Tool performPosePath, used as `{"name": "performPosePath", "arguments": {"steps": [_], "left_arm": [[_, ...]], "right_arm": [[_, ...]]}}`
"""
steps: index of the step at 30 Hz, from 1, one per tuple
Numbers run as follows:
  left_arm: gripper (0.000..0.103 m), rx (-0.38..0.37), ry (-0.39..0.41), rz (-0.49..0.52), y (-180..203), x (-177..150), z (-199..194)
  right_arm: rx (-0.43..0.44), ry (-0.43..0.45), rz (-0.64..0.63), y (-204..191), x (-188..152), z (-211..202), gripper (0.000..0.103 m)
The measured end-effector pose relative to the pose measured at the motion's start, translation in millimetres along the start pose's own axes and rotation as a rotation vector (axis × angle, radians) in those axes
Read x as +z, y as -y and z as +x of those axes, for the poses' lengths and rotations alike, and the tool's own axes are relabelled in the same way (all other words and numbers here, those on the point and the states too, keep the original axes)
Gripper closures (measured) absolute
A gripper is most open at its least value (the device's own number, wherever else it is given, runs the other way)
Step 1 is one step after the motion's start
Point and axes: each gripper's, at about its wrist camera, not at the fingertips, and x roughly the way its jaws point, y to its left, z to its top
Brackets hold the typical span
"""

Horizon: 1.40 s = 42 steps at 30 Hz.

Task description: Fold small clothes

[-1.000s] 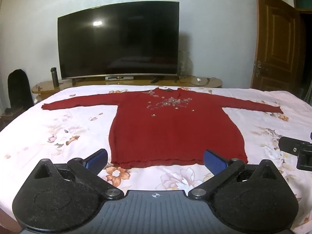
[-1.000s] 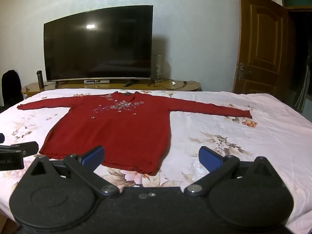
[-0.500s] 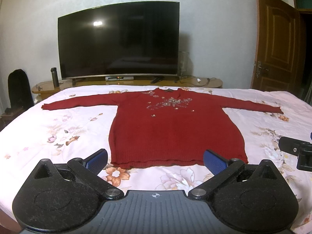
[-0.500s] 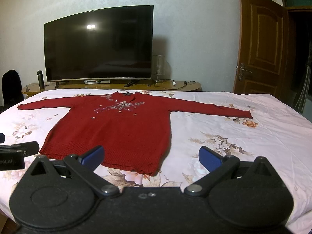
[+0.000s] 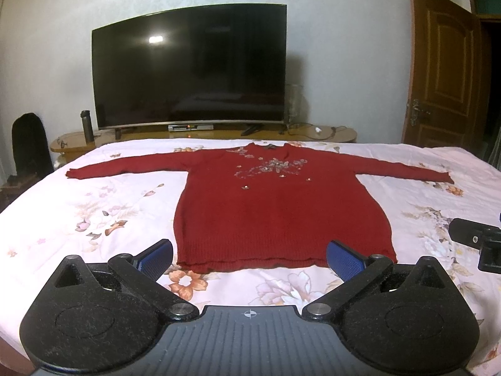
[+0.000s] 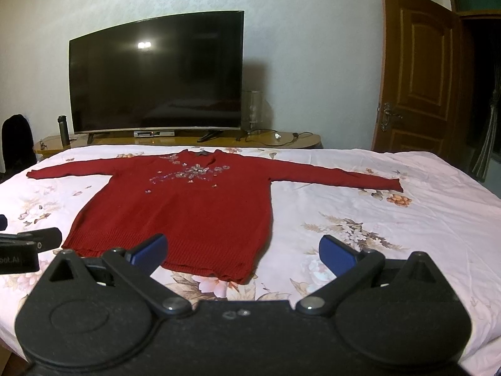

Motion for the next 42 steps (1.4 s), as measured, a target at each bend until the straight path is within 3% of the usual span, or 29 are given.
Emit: {"name": "performPosePath", "arguments": {"steps": [42], "left_arm": [[0.0, -0.004, 0.001, 0.007, 3.3, -1.5, -1.5]], "right_arm": [[0.005, 0.005, 0.0, -0.1, 0.8, -3.6, 0.0]]}}
